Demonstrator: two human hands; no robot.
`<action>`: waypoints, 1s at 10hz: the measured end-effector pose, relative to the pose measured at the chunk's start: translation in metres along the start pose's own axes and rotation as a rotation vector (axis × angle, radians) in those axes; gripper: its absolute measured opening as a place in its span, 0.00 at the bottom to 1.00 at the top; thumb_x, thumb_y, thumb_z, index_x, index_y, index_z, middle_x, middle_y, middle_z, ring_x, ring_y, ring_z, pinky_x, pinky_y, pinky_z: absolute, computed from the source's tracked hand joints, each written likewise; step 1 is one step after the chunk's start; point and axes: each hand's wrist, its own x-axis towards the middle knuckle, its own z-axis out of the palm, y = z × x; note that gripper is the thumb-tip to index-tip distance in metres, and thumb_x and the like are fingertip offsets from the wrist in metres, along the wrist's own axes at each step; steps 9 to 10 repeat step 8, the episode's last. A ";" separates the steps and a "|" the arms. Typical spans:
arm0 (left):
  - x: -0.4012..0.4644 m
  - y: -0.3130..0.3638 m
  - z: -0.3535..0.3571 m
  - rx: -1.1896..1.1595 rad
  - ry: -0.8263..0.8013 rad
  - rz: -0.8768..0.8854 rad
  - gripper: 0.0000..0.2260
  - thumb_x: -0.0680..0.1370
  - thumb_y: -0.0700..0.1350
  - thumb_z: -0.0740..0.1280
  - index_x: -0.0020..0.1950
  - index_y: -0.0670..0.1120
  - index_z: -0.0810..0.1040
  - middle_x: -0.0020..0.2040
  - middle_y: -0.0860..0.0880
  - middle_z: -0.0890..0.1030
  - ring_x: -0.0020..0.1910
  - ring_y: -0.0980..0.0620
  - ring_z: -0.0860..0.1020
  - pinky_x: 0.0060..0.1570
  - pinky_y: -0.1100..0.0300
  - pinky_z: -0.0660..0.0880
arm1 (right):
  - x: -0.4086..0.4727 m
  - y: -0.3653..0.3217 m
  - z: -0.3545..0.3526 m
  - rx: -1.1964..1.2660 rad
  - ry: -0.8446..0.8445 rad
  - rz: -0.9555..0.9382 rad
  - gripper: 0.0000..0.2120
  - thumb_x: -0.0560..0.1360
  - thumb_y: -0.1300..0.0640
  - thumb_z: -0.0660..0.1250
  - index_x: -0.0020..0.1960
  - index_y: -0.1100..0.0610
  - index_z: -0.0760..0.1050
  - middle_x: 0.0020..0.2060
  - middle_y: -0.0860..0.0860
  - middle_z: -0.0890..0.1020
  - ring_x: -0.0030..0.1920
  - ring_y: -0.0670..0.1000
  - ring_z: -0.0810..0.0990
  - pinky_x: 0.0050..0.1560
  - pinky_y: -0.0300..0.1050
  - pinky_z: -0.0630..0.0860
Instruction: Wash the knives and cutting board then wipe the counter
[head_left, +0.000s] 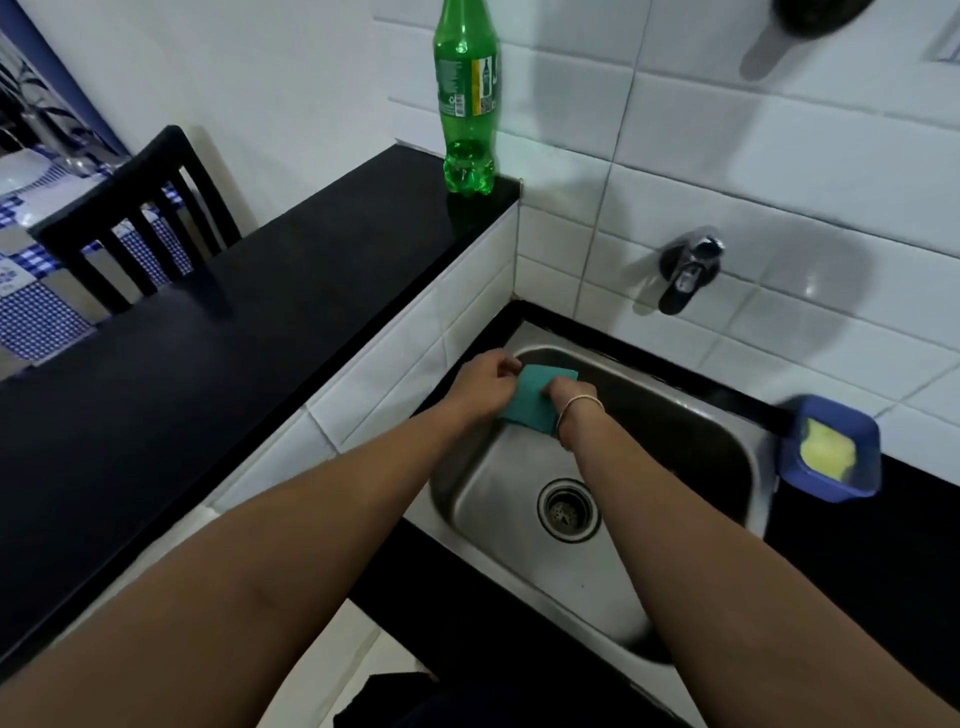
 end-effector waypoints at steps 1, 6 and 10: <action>0.018 -0.013 -0.007 0.022 0.016 0.010 0.11 0.78 0.38 0.64 0.58 0.43 0.81 0.54 0.44 0.83 0.54 0.47 0.81 0.56 0.54 0.77 | 0.019 -0.005 0.015 -0.003 0.028 0.031 0.15 0.77 0.66 0.61 0.63 0.62 0.73 0.41 0.55 0.79 0.34 0.54 0.77 0.29 0.43 0.71; 0.070 -0.065 0.004 0.269 -0.003 0.139 0.11 0.73 0.38 0.66 0.55 0.37 0.77 0.54 0.38 0.80 0.52 0.38 0.78 0.49 0.48 0.74 | 0.089 -0.006 0.091 -0.539 0.122 -0.176 0.21 0.70 0.57 0.72 0.60 0.62 0.73 0.55 0.60 0.81 0.56 0.61 0.81 0.56 0.49 0.78; 0.089 -0.052 0.008 0.623 -0.231 0.035 0.25 0.75 0.48 0.67 0.70 0.41 0.71 0.67 0.38 0.71 0.64 0.36 0.70 0.65 0.51 0.67 | 0.090 0.003 0.066 -0.620 0.005 -0.218 0.22 0.71 0.58 0.70 0.64 0.57 0.70 0.54 0.57 0.79 0.54 0.59 0.80 0.56 0.56 0.80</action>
